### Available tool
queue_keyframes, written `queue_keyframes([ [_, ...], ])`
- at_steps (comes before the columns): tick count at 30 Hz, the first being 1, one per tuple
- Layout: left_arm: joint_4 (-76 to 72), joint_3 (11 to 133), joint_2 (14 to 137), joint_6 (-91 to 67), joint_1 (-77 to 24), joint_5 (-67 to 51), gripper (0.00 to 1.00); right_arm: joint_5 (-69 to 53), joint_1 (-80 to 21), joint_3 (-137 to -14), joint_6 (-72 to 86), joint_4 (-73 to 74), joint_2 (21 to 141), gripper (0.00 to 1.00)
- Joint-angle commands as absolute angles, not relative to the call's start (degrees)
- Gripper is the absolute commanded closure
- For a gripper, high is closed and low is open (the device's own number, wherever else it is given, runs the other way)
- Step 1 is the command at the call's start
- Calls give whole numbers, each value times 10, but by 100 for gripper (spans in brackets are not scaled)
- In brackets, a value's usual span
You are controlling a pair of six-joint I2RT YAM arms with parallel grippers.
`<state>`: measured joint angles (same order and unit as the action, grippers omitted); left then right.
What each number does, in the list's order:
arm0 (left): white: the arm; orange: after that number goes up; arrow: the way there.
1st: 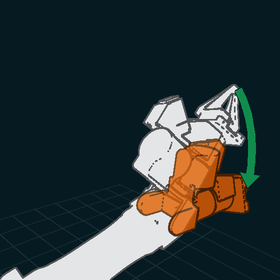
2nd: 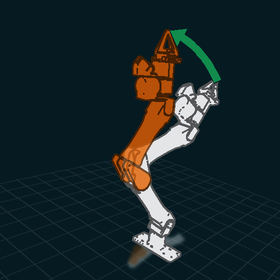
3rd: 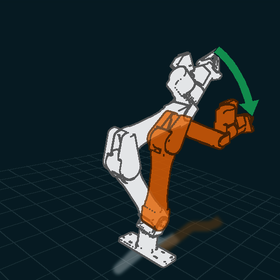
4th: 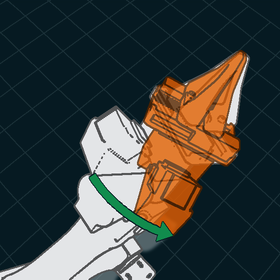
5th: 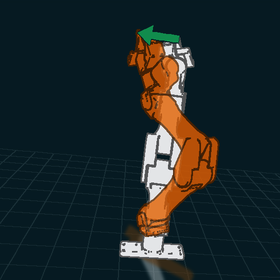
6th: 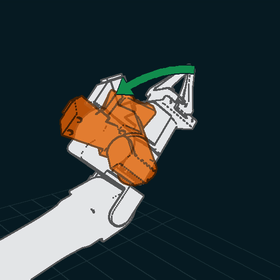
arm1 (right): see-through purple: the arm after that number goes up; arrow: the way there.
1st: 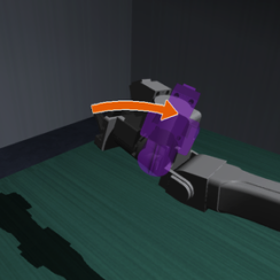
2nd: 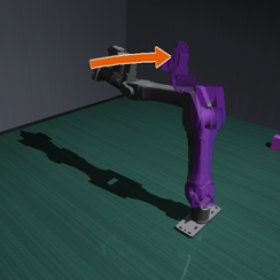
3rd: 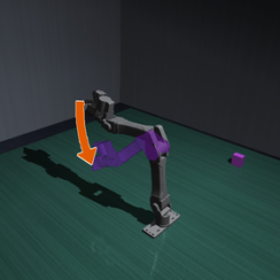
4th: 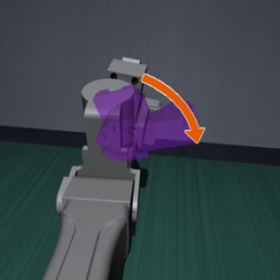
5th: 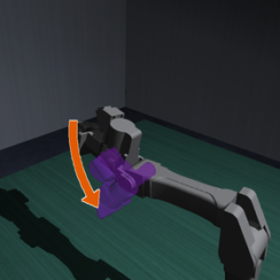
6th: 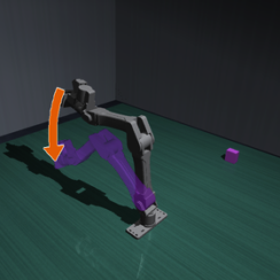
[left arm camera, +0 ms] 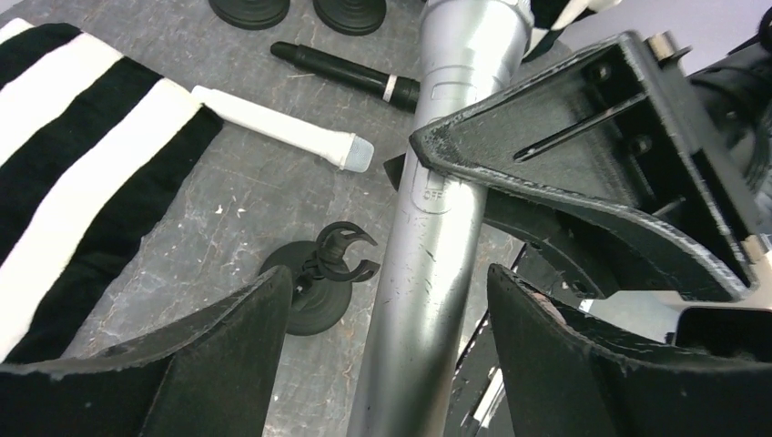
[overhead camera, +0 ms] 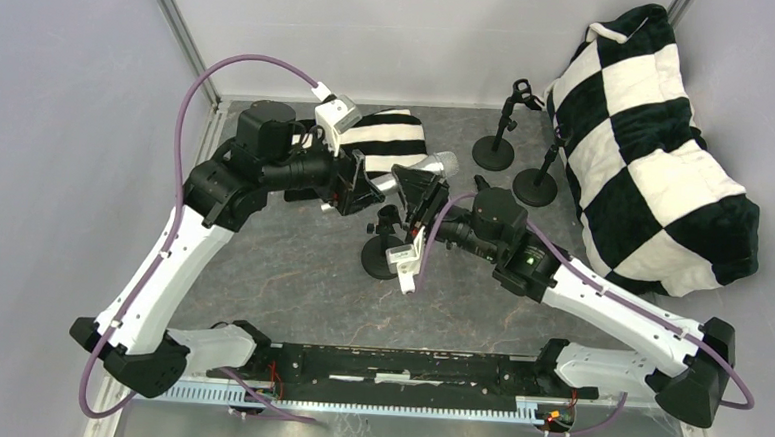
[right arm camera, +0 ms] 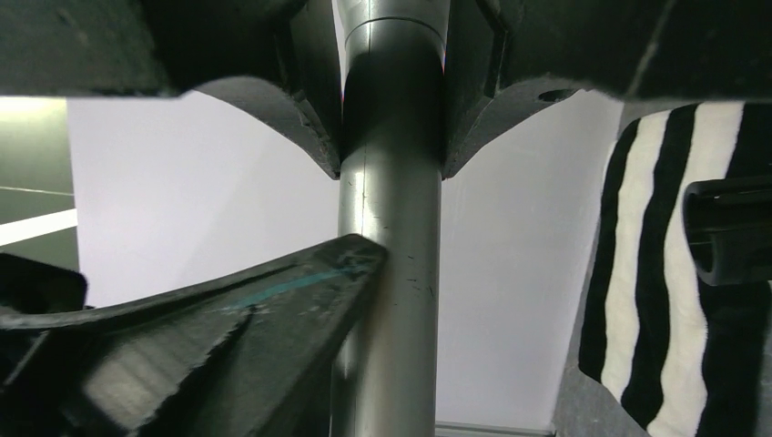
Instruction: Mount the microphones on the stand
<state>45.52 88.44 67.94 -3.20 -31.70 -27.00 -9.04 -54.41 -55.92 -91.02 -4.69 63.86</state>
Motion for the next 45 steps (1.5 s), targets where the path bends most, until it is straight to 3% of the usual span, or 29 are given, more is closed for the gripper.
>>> queue_keyframes([
  [1,462,898,684,10,-323,-252,17,-105,-549,-602,-944,-55,646,100],
  [5,462,901,691,13,-326,-246,22,-113,-551,-617,-951,-41,657,100],
  [14,463,897,698,20,-332,-258,43,-116,-551,-634,-962,-29,667,97],
  [21,462,890,697,23,-335,-271,43,-118,-551,-644,-965,-31,680,93],
  [23,462,888,697,24,-335,-275,57,-118,-551,-644,-965,-34,681,91],
  [26,462,885,696,25,-335,-278,73,-115,-551,-642,-961,-41,681,85],
  [29,462,883,691,25,-336,-270,88,-111,-551,-637,-954,-48,678,72],
  [31,460,881,689,23,-336,-252,97,-107,-551,-631,-947,-56,673,59],
  [34,451,872,680,20,-336,-221,98,-104,-551,-617,-931,-65,659,37],
  [37,431,858,668,13,-335,-188,98,-104,-551,-599,-916,-68,636,24],
  [45,311,791,599,-30,-335,-71,98,-99,-551,-469,-802,-177,525,22],
])
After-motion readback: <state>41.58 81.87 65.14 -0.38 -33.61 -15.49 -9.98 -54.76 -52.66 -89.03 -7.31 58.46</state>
